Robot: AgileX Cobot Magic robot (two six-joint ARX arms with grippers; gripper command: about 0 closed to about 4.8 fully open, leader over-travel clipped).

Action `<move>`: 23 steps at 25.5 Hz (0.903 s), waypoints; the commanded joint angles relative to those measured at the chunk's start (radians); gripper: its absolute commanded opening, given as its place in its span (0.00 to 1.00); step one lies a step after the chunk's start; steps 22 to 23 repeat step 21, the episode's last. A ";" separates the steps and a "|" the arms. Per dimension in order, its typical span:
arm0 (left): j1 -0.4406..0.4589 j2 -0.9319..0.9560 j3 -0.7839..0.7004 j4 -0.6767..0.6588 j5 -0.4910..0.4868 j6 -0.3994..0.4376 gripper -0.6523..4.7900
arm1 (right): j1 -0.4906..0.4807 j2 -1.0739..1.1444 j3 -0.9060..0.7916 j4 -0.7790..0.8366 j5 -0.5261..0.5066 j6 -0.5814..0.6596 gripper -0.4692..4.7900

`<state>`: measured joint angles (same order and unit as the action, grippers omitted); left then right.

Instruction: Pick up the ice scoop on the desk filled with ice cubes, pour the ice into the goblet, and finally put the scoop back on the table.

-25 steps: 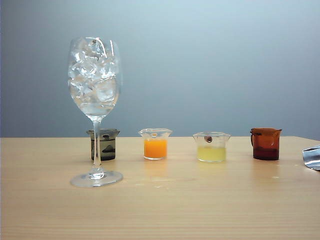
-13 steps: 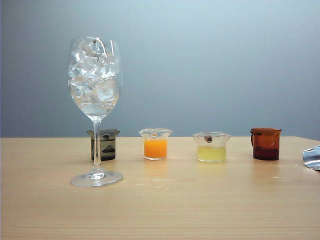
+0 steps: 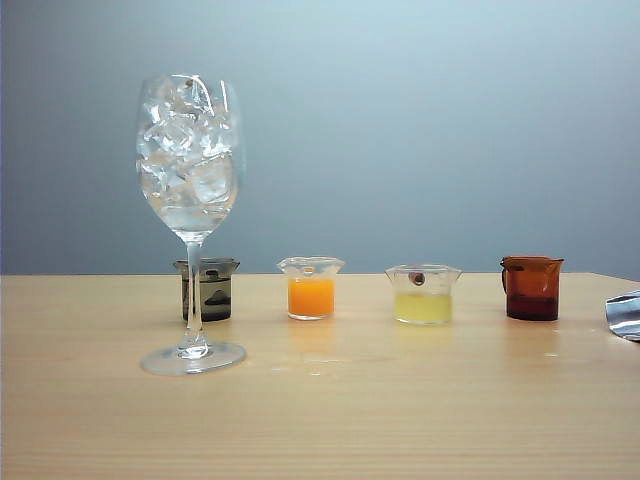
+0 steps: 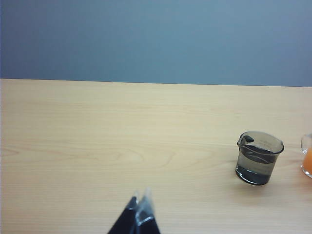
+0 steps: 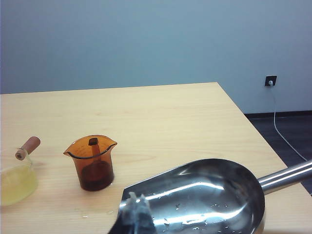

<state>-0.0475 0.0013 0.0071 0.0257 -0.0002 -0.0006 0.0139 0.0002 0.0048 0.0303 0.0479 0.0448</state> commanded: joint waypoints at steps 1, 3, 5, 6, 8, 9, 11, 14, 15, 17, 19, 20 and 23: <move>0.000 0.000 0.002 0.013 0.004 0.000 0.11 | 0.002 0.001 -0.004 0.011 -0.002 -0.068 0.09; 0.000 0.000 0.002 0.013 0.004 0.000 0.11 | 0.002 0.001 -0.004 0.011 -0.002 -0.081 0.09; 0.000 0.000 0.002 0.013 0.004 0.000 0.11 | 0.002 0.001 -0.004 0.010 -0.002 -0.079 0.09; 0.000 0.000 0.002 0.013 0.004 0.000 0.11 | 0.002 0.001 -0.004 0.010 -0.001 -0.079 0.09; 0.000 0.000 0.002 0.013 0.005 0.000 0.11 | 0.002 0.001 -0.004 0.010 -0.001 -0.079 0.09; 0.000 0.000 0.002 0.013 0.004 0.000 0.11 | 0.002 0.001 -0.004 0.010 -0.001 -0.079 0.09; 0.000 0.000 0.002 0.013 0.004 0.000 0.11 | 0.002 0.001 -0.004 0.010 -0.001 -0.079 0.09; 0.000 0.000 0.002 0.013 0.004 0.000 0.11 | 0.002 0.001 -0.004 0.010 -0.001 -0.079 0.09; 0.000 0.000 0.002 0.013 0.004 0.000 0.11 | 0.002 0.001 -0.004 0.010 -0.001 -0.079 0.09; 0.000 0.000 0.002 0.013 0.004 0.000 0.11 | 0.002 0.001 -0.004 0.010 -0.001 -0.079 0.09; 0.000 0.000 0.002 0.013 0.004 0.000 0.11 | 0.002 0.001 -0.004 0.010 -0.001 -0.079 0.09; 0.000 0.000 0.002 0.013 0.004 0.000 0.11 | 0.002 0.001 -0.004 0.010 -0.001 -0.079 0.09; 0.000 0.000 0.002 0.013 0.004 0.000 0.11 | 0.002 0.001 -0.004 0.010 -0.001 -0.079 0.09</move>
